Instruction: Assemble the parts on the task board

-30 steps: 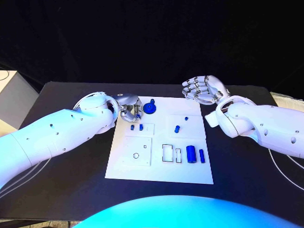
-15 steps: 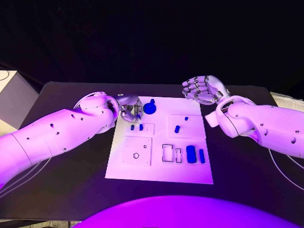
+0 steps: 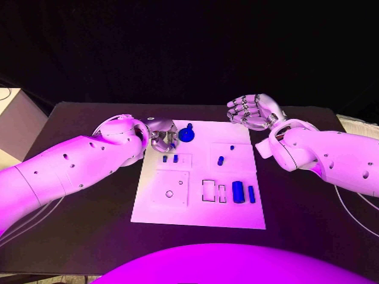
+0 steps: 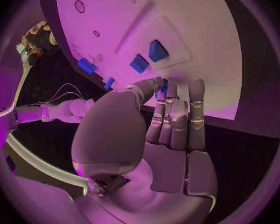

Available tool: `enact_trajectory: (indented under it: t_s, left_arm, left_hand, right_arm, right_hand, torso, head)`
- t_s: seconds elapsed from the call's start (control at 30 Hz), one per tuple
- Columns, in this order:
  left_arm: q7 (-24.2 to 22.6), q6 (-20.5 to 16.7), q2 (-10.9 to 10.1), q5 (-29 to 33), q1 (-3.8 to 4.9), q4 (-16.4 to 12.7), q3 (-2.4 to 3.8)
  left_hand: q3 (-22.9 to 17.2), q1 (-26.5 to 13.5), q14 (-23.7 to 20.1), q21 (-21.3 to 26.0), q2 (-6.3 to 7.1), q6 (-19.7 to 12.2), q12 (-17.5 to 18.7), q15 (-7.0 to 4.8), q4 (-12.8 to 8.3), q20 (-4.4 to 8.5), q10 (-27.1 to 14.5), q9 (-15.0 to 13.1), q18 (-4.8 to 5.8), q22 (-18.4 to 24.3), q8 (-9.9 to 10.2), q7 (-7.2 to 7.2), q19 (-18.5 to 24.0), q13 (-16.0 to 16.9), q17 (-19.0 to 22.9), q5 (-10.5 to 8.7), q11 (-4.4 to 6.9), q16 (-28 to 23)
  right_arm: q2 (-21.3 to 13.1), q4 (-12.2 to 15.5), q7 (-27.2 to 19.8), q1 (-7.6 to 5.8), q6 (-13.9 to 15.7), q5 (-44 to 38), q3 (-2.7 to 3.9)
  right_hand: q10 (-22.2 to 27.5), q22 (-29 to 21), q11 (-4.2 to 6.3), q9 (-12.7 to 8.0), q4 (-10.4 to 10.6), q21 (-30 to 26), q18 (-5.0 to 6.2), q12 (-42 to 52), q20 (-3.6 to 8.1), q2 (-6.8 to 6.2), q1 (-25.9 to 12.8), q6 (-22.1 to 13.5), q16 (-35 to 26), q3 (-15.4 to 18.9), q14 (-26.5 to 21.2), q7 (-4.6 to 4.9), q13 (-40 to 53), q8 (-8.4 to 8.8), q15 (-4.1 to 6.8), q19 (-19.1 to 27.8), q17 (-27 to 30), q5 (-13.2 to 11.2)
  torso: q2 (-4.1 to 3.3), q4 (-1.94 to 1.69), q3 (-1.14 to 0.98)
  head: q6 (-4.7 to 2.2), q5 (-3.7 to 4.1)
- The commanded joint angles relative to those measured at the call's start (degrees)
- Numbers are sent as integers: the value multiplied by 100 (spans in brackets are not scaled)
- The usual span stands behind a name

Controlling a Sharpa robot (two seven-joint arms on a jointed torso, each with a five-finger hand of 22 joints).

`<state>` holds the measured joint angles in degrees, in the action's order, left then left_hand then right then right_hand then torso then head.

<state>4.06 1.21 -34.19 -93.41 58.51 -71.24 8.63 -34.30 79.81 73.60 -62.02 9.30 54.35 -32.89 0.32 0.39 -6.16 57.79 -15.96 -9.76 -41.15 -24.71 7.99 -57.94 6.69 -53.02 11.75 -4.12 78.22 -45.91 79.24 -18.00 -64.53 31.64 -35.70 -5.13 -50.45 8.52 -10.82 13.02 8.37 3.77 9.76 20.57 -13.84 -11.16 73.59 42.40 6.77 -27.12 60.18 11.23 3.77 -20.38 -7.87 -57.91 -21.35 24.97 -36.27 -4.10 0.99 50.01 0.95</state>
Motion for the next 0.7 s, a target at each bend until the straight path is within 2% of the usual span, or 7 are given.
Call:
enact_trajectory:
  t_s: [0.03,0.7]
  left_arm:
    - [19,180,17,-14,-29,11,-22]
    - [36,182,3,-37,-28,29,-50]
  left_hand:
    - [49,10,34,-15,-25,8,32,-2,-1,-23,26,0,-36,-4,31,-1,-3,9,-2,2,3,22]
    - [169,59,41,-37,-70,6,-294,-36,-73,7,-97,-89,-34,-28,150,-15,3,264,-52,-2,46,105]
  right_arm:
    - [-3,9,-69,2,-70,-16,2]
    - [-15,18,-63,2,-70,-16,2]
  right_hand:
    - [-44,-6,-2,-8,-28,16,75,12,-5,11,-43,47,-32,0,43,330,-6,20,6,-26,6,26]
    - [-44,-6,-2,-8,-28,16,75,12,-5,11,-43,47,-32,0,43,330,-6,20,6,-26,6,26]
  torso:
    - [0,-3,-2]
    - [3,-3,-1]
  head:
    - [-1,4]
    - [-1,2]
